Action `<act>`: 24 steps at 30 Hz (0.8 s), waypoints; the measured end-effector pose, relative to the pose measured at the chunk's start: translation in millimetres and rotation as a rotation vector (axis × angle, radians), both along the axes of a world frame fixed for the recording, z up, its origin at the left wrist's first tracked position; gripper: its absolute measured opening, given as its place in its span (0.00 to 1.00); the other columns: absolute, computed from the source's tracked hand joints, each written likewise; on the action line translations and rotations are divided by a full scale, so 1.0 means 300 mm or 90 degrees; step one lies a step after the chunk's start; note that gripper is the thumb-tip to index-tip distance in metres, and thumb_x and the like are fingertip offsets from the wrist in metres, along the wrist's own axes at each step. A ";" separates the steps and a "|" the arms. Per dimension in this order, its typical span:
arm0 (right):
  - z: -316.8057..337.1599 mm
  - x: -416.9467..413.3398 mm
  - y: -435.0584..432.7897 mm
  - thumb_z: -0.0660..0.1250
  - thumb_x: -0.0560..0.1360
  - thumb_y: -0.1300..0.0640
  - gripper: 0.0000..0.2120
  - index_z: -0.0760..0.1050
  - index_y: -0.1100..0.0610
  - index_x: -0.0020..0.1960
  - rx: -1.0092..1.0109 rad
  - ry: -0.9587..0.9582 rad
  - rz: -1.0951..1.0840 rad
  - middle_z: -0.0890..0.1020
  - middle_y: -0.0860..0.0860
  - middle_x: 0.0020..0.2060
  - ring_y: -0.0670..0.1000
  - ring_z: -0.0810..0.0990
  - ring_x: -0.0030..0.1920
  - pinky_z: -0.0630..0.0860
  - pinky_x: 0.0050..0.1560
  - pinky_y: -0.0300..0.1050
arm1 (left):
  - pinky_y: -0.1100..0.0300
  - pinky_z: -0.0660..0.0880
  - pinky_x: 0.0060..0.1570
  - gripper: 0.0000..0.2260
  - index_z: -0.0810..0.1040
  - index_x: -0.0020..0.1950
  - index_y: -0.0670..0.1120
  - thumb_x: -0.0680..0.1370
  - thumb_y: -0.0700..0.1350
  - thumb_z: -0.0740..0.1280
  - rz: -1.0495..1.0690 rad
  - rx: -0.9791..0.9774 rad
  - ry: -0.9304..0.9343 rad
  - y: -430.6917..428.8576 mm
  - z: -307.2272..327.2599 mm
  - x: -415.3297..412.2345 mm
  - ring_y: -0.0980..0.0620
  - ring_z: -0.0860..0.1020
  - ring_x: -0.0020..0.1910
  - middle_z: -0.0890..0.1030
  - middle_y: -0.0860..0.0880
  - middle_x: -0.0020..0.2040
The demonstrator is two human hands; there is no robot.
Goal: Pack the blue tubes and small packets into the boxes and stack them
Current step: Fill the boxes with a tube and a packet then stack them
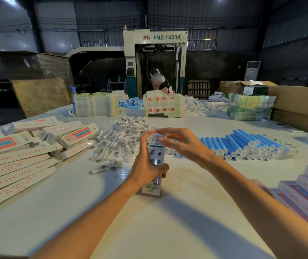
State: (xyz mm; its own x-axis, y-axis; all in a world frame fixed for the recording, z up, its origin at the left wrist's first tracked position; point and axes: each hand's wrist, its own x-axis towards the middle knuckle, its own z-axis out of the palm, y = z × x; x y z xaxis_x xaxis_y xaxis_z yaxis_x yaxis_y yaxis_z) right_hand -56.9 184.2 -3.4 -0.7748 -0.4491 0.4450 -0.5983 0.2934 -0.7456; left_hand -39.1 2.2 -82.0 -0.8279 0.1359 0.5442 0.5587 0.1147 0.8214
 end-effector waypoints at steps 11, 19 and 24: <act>-0.129 0.028 -0.014 0.74 0.79 0.57 0.12 0.84 0.55 0.62 -0.266 -0.073 -0.050 0.88 0.49 0.53 0.51 0.86 0.55 0.83 0.52 0.46 | 0.50 0.84 0.45 0.09 0.79 0.65 0.53 0.87 0.52 0.64 0.036 0.130 -0.034 -0.008 0.050 0.013 0.43 0.86 0.50 0.86 0.44 0.53; -0.126 0.037 -0.010 0.75 0.78 0.55 0.09 0.86 0.53 0.58 -0.272 -0.093 -0.069 0.88 0.48 0.54 0.51 0.86 0.55 0.83 0.52 0.50 | 0.53 0.84 0.41 0.07 0.82 0.61 0.51 0.84 0.49 0.70 0.050 0.166 -0.032 -0.013 0.063 0.027 0.41 0.87 0.48 0.87 0.42 0.49; -0.128 0.039 -0.012 0.75 0.78 0.55 0.07 0.88 0.52 0.54 -0.269 -0.095 -0.083 0.88 0.48 0.53 0.52 0.86 0.56 0.83 0.55 0.57 | 0.54 0.84 0.40 0.07 0.83 0.59 0.51 0.83 0.50 0.71 0.056 0.177 -0.036 -0.010 0.064 0.026 0.42 0.88 0.47 0.88 0.42 0.49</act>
State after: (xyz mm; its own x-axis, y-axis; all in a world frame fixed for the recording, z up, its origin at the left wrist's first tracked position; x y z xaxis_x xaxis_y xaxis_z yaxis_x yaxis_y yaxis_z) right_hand -45.3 180.6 -41.8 -0.8818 -0.1473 0.4480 -0.4543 0.0108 -0.8908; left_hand -31.4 -0.8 -62.9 -0.8603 -0.0858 0.5024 0.5084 -0.0734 0.8580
